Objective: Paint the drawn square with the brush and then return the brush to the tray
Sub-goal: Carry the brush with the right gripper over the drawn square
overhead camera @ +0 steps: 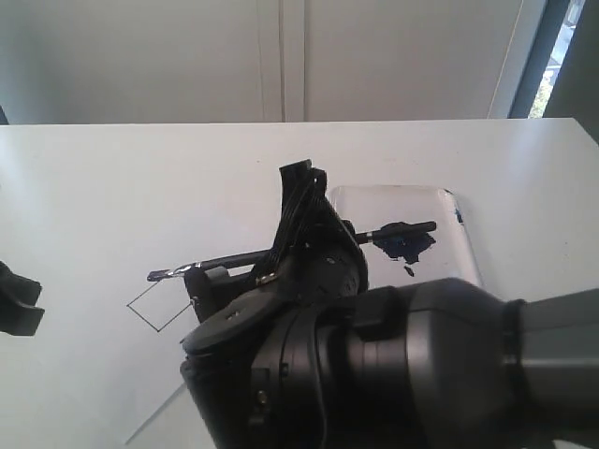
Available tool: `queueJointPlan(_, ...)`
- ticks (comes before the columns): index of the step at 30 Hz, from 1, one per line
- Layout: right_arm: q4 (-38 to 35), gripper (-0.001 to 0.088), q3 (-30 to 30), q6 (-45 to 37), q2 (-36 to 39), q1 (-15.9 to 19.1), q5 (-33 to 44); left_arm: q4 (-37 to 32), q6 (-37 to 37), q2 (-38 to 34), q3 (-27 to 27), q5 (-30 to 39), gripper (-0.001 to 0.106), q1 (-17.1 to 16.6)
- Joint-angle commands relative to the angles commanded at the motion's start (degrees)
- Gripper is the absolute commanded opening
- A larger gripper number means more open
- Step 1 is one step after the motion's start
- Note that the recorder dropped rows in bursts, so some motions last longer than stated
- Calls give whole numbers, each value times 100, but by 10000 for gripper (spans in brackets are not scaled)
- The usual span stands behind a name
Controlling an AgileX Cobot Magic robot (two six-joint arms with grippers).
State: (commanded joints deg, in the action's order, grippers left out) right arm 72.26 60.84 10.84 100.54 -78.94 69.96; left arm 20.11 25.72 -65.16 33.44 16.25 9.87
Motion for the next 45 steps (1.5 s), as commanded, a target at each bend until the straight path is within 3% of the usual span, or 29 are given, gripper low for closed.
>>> queueJointPlan(9,84,0,178,45,128,-8,-380,-132,17,-598,224,-57,567,0)
queueJointPlan(21,5,0,469,124,563,-8,-267,-259,1078,-1320,532,784,536,114)
queueJointPlan(31,-89,0,469,132,805,-8,0,-269,1506,-1801,532,333,536,114)
queueJointPlan(45,102,0,469,132,1005,-34,0,47,1505,-2259,532,-53,536,127)
